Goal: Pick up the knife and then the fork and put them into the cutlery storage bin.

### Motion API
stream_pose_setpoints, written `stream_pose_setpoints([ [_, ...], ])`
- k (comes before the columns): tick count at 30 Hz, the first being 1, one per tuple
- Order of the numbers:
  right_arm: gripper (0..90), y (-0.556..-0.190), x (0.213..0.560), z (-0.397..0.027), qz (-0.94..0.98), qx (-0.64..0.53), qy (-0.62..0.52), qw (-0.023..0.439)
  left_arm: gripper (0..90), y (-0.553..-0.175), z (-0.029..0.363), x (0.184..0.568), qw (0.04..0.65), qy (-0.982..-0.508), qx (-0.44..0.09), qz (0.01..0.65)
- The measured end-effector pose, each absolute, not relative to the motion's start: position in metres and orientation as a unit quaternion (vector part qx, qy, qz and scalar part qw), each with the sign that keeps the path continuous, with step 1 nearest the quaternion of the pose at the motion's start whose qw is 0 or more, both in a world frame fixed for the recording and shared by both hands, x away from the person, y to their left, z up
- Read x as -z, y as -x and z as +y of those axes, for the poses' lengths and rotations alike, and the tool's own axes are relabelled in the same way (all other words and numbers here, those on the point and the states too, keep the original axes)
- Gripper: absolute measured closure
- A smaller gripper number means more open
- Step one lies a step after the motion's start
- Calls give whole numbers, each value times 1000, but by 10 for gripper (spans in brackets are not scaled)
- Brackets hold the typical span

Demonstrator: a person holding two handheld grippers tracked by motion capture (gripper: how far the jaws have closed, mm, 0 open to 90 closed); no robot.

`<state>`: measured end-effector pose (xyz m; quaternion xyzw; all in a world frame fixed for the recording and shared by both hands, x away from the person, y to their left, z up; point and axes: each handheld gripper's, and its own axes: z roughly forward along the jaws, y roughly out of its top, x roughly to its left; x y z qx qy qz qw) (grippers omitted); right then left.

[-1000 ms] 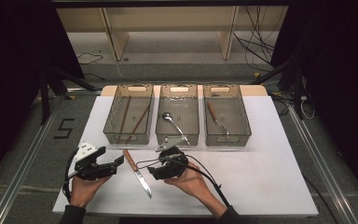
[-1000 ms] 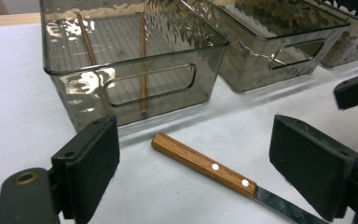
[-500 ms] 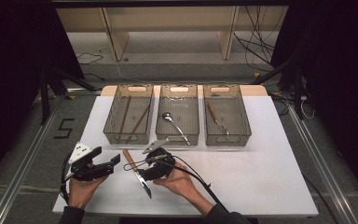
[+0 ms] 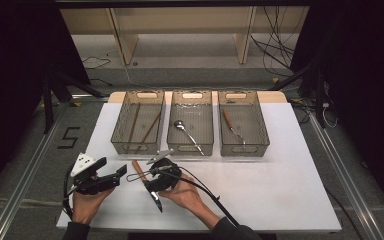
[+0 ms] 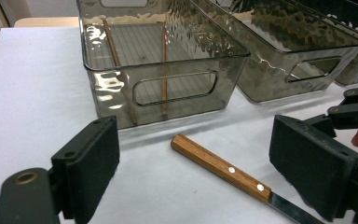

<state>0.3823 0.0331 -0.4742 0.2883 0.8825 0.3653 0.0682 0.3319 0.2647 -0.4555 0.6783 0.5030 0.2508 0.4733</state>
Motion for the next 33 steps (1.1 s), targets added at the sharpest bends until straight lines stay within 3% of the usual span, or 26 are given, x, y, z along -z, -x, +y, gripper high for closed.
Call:
stream_pose_setpoints([
  [9, 450, -381, 483, 47, 884, -363, -287, 72, 157, -332, 266, 456, 470, -677, -251, 507],
  [33, 757, -384, 492, 61, 894, -341, -272, 102, 156, -332, 269, 457, 469, -670, -255, 517],
])
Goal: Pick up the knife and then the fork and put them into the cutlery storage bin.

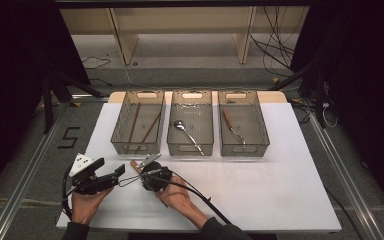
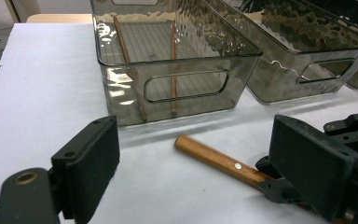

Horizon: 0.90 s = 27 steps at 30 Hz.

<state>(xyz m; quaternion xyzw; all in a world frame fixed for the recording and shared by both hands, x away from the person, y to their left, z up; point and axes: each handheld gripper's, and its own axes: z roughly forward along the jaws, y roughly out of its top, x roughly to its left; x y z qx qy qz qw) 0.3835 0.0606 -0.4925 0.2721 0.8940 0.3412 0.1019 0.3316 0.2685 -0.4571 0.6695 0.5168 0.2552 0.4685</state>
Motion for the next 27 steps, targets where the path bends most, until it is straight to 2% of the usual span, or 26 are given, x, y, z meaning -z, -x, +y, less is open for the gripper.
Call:
stream_pose_setpoints([
  [18, 776, -386, 487, 56, 902, -337, -254, 90, 157, -331, 269, 457, 468, -669, -256, 517],
  [27, 777, -386, 469, 43, 892, -360, -256, 93, 157, -330, 269, 456, 472, -665, -261, 516],
])
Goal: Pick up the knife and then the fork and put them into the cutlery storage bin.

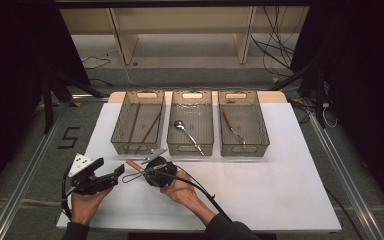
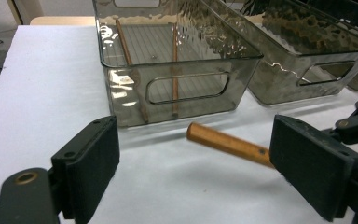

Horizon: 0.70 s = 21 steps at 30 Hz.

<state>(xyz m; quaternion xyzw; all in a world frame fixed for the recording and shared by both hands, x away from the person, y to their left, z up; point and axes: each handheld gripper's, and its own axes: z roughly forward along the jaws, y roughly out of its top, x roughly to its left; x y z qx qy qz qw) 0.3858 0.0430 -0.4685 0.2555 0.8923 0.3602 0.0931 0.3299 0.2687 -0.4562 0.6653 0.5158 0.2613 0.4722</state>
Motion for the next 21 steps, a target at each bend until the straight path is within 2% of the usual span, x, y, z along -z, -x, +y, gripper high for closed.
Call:
stream_pose_setpoints([
  [21, 776, -392, 434, -6, 852, -430, -285, 87, 157, -329, 265, 456, 483, -662, -263, 508],
])
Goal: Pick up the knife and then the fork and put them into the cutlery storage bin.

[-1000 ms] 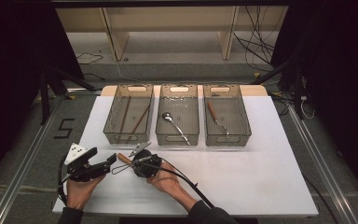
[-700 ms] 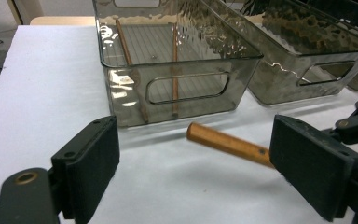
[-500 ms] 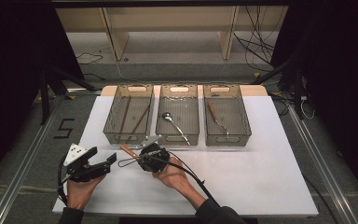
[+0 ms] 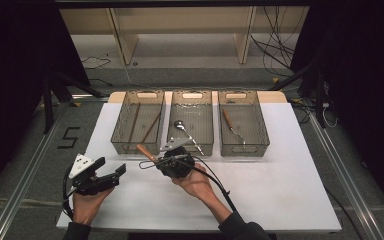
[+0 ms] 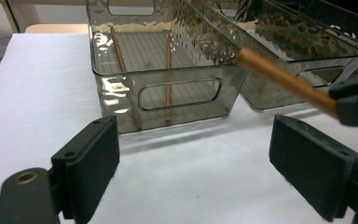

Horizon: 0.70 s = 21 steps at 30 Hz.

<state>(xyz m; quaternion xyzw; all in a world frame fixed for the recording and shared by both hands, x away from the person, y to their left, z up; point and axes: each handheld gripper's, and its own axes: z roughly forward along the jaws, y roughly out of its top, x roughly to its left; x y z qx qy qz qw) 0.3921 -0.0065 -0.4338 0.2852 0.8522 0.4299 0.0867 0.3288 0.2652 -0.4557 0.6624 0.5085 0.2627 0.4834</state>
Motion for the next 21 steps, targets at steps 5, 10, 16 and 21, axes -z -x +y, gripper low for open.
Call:
stream_pose_setpoints([
  [5, 777, -394, 424, -18, 839, -446, -297, 91, 157, -329, 264, 456, 483, -664, -262, 507],
  [10, 777, -397, 412, -32, 830, -456, -306, 101, 157, -329, 261, 456, 484, -668, -258, 502],
  [16, 776, -408, 395, -58, 815, -464, -326, 117, 157, -329, 253, 457, 487, -677, -252, 491],
  [21, 776, -423, 380, -88, 801, -467, -350, 133, 156, -329, 248, 458, 490, -681, -245, 486],
])
